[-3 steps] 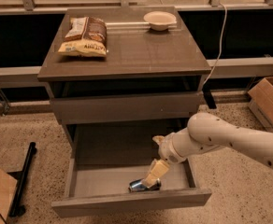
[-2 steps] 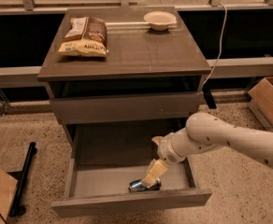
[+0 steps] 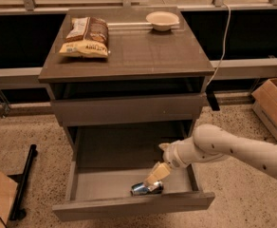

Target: Pick redbull can from middle drawer and place on counter

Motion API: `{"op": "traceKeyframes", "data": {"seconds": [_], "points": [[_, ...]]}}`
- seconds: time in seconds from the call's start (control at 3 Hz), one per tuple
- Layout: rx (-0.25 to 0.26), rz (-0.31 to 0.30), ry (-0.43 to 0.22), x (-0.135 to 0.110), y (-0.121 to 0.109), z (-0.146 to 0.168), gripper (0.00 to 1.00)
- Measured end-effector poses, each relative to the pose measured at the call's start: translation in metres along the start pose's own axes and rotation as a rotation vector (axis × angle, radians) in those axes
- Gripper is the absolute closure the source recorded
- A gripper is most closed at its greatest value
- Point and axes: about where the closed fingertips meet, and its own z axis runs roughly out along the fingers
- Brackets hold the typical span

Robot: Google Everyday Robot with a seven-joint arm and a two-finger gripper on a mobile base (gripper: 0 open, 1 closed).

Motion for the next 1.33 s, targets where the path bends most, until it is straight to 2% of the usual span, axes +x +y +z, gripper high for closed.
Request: {"op": "traceKeyframes", "data": {"seconds": [0.33, 0.67, 1.33], "points": [[0.039, 0.080, 0.042, 0.035, -0.020, 0.026, 0.00], [0.088, 0.115, 0.059, 0.052, -0.036, 0.041, 0.00], [0.141, 0.165, 0.124, 0.087, -0.050, 0.082, 0.00]]}}
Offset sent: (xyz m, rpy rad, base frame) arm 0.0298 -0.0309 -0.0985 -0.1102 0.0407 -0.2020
